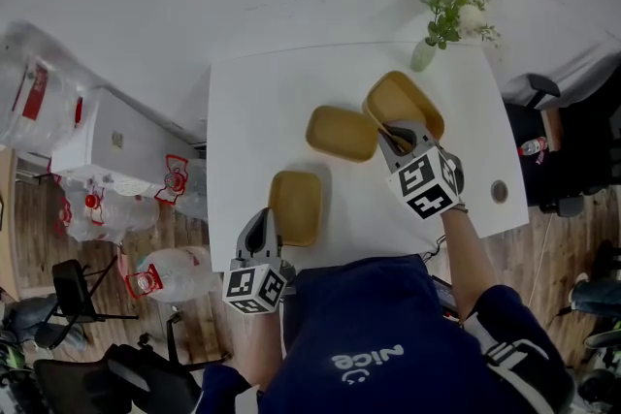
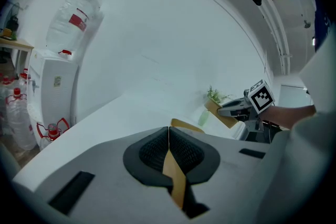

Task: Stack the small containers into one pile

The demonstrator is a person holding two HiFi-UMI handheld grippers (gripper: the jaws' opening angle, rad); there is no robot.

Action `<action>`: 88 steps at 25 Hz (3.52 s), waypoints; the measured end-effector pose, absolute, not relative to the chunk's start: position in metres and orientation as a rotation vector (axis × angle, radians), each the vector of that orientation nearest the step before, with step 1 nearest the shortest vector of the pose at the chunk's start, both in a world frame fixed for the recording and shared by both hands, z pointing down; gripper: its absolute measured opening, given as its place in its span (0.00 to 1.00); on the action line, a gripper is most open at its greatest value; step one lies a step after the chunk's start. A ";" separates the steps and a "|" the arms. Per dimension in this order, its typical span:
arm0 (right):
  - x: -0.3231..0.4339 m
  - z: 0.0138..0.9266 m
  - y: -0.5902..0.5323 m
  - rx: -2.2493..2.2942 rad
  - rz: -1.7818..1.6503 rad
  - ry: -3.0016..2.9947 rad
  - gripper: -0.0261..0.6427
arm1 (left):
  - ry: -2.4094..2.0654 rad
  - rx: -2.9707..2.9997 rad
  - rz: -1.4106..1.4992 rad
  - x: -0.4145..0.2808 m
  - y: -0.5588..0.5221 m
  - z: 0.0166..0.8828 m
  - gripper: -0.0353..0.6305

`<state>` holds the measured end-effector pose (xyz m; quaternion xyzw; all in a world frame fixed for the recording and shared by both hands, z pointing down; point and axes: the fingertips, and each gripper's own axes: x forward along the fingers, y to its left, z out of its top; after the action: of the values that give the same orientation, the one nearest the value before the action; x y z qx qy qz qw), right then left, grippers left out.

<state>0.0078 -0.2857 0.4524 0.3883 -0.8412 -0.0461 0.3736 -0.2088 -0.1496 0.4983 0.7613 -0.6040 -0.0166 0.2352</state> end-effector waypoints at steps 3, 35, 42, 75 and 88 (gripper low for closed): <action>-0.008 0.450 -0.285 0.907 -0.171 -2.173 0.12 | -1.670 2.077 -0.050 -0.211 -0.146 0.499 0.08; -0.089 0.532 -0.282 0.443 -0.170 -2.180 0.12 | -1.845 1.883 0.002 -0.256 -0.110 0.513 0.08; -0.093 0.543 -0.282 0.388 -0.179 -2.176 0.12 | -1.843 1.873 0.006 -0.254 -0.114 0.515 0.08; -0.095 0.549 -0.278 0.388 -0.148 -2.160 0.23 | -1.871 1.837 -0.026 -0.265 -0.110 0.518 0.08; -0.107 0.509 -0.216 0.176 -0.306 -2.211 0.28 | -1.869 1.862 -0.070 -0.264 -0.095 0.512 0.08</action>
<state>-0.1072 -0.2161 0.5093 0.0706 -0.8887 -0.1229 0.4360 -0.2642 -0.0953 0.5115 0.6834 -0.6859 -0.0256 0.2486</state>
